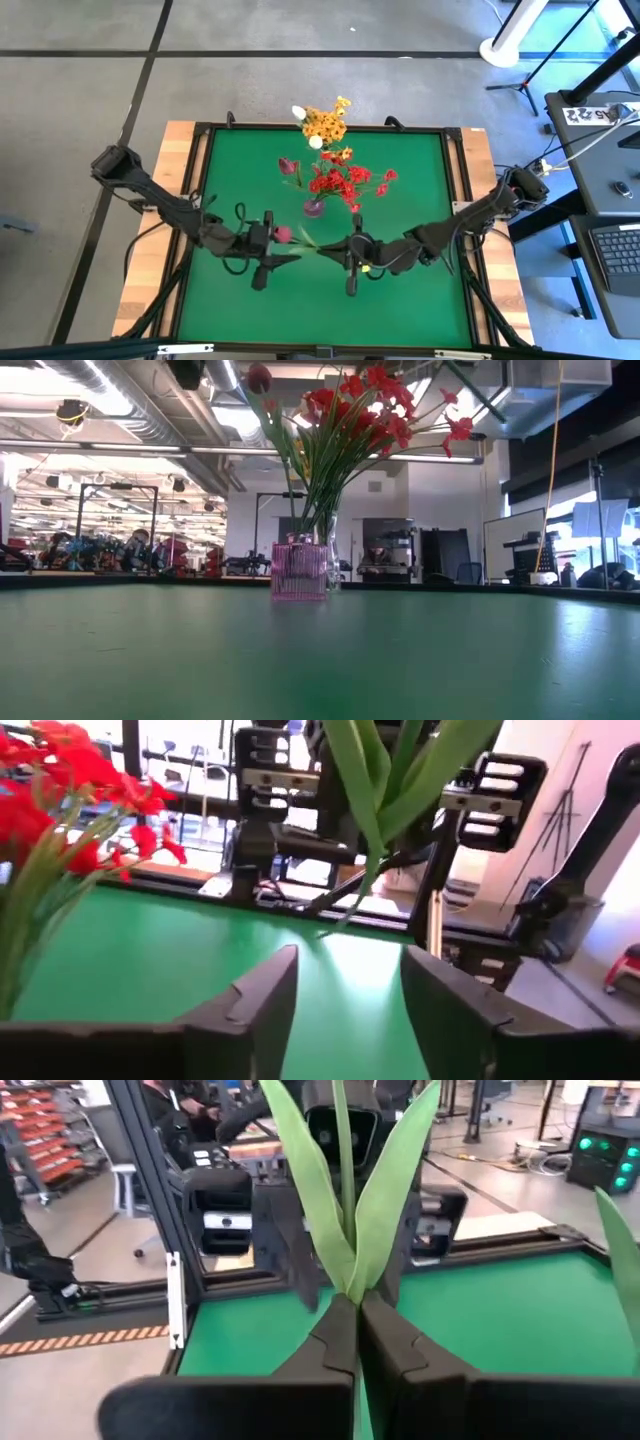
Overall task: Sort flowers into vase by color
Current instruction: Put the red tulip into the violet vase, then return to Home Position
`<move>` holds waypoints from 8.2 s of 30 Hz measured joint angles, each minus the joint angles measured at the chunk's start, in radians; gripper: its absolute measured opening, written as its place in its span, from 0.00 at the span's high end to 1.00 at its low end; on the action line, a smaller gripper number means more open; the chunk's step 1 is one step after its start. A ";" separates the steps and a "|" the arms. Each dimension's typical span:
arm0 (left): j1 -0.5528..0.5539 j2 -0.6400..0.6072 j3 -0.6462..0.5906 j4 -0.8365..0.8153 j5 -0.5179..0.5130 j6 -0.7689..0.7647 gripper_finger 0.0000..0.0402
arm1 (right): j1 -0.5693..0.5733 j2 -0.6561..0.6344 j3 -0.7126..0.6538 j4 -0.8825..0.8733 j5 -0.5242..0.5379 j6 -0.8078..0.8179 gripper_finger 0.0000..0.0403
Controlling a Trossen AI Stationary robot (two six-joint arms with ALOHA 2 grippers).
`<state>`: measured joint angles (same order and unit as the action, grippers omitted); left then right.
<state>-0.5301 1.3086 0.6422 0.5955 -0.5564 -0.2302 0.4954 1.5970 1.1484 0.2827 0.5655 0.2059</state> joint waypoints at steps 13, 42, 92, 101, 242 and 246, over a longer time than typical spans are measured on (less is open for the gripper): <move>0.045 0.130 0.000 0.393 0.054 0.102 0.43 | -0.014 0.000 0.000 0.008 -0.069 -0.029 1.00; 0.064 0.223 0.129 0.200 0.071 0.085 0.68 | -0.018 0.000 0.002 -0.119 -0.036 0.005 1.00; 0.168 -0.096 0.515 -1.120 -0.180 -0.274 1.00 | 0.052 -0.175 0.123 -0.917 0.312 0.323 0.49; 0.320 -0.086 0.534 -1.165 -0.055 -0.248 1.00 | 0.070 -0.175 0.123 -0.935 0.341 0.340 0.49; 0.438 -1.295 -0.634 -0.527 0.362 0.013 1.00 | -0.247 -1.594 -1.136 -0.173 -0.086 -0.256 1.00; 0.437 -1.305 -0.635 -0.538 0.388 0.002 1.00 | -0.247 -1.593 -1.137 -0.180 -0.084 -0.251 1.00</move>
<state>-0.0929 0.0033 0.0071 0.0576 -0.1680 -0.2287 0.2480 0.0040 0.0116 0.1028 0.4811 -0.0454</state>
